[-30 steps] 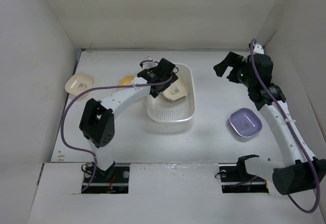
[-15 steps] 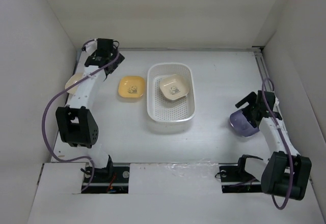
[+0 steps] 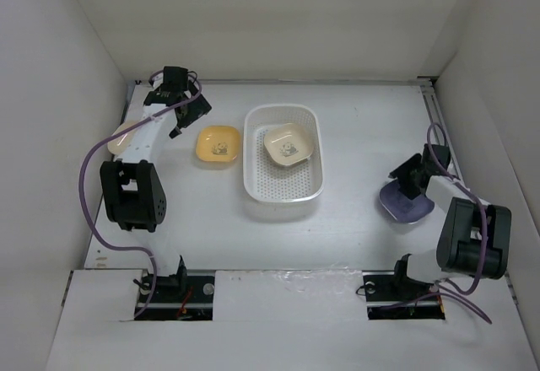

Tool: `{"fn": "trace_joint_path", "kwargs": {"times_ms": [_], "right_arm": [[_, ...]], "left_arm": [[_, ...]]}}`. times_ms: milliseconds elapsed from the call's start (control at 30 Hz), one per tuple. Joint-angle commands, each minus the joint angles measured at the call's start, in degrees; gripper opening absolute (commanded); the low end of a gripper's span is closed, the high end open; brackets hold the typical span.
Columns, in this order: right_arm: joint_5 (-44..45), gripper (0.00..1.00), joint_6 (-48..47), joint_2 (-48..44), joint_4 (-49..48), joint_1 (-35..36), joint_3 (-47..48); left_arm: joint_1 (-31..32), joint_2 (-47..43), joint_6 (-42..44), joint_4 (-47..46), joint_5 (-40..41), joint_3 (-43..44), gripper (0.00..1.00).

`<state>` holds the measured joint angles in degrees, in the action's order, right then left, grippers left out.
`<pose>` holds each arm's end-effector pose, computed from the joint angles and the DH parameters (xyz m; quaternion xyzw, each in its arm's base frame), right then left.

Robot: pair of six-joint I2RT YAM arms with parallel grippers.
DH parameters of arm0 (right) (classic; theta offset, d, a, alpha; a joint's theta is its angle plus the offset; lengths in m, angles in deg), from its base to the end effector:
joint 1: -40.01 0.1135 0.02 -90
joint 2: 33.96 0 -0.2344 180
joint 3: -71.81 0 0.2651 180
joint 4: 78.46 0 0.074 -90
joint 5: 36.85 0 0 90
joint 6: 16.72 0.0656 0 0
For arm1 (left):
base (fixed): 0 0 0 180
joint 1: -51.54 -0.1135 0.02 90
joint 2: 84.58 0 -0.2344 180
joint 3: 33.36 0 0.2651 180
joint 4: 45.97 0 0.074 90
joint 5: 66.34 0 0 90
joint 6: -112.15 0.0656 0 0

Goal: Place the plates into the plastic bin on the countertop

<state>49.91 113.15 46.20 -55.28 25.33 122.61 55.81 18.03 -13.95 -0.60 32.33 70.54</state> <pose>0.2871 -0.0714 0.1037 0.4258 0.8456 0.0961 0.3074 0.4355 -0.0226 0.2516 -0.2801 0.8749 -0.0689 0.3891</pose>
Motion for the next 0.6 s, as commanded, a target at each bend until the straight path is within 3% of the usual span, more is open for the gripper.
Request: {"fn": "trace_joint_path", "kwargs": {"times_ms": [0,67,100,133,300,433,567], "right_arm": [[-0.2,0.58,-0.4,0.8,-1.4,-0.4,1.6],[-0.2,0.54,-1.0,2.2,-1.4,-0.4,2.2],[-0.2,0.47,-1.6,2.9,-0.8,-0.4,2.2],[-0.2,0.33,-1.6,3.6,-0.8,-0.4,2.8],[-0.2,0.01,-2.1,7.6,-0.2,-0.4,3.4],[-1.4,0.0,-2.6,6.4,0.4,-0.4,3.9],[-2.2,0.0,-3.2,-0.7,1.2,3.1,7.0]], "left_arm": [[-0.3,-2.6,1.0,-1.7,-1.4,1.0,1.0],[-0.3,-3.2,1.0,-1.7,-1.4,0.5,1.0],[-0.3,-3.2,1.0,-1.7,-1.4,0.5,1.0],[-0.3,-3.7,1.0,-1.7,-1.9,0.5,1.0],[-0.3,-3.7,1.0,-2.2,-2.5,0.5,1.0],[-0.3,-3.7,1.0,-2.9,-3.8,-0.6,1.0],[-0.3,-3.7,0.0,-4.2,-4.4,-2.9,1.0]]}}
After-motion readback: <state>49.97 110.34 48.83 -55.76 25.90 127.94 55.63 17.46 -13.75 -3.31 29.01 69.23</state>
